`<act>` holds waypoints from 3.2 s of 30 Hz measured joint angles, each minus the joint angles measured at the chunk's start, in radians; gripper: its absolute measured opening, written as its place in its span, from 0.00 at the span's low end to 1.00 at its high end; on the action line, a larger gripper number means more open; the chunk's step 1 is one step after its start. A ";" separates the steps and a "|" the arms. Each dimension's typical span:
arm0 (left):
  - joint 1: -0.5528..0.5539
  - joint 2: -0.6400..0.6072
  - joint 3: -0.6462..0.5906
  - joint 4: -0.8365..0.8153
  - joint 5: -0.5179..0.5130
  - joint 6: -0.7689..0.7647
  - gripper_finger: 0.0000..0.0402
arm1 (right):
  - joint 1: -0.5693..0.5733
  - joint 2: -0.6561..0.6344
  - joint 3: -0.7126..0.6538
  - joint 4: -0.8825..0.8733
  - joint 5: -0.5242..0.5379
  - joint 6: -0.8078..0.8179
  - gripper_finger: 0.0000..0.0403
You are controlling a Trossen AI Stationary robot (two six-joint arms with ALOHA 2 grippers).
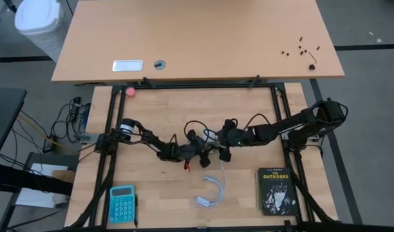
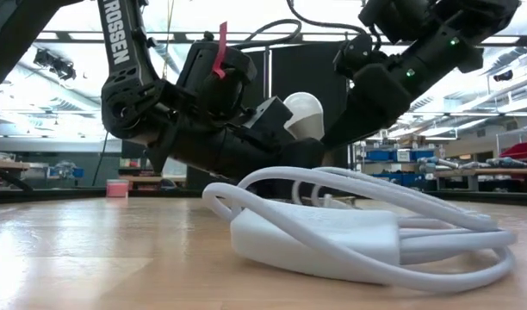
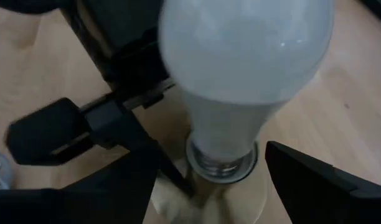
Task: Screw lightbulb
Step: Insert the white lightbulb into the silver lamp
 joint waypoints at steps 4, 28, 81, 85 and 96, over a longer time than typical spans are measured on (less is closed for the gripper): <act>0.000 0.000 0.000 -0.001 0.046 0.029 0.52 | -0.017 0.000 0.000 -0.003 -0.039 -0.023 0.81; -0.001 0.001 0.000 -0.003 0.157 0.058 0.52 | -0.018 0.079 -0.031 0.316 -0.088 -0.070 0.73; 0.000 0.008 -0.006 0.113 0.149 0.030 0.52 | 0.058 0.275 -0.218 1.007 0.034 -0.095 0.54; 0.000 0.008 -0.006 0.117 0.135 0.031 0.52 | 0.059 0.262 -0.243 1.009 0.055 -0.104 0.54; 0.000 0.005 -0.004 0.091 0.126 0.030 0.52 | 0.057 0.261 -0.314 1.000 0.053 -0.051 0.58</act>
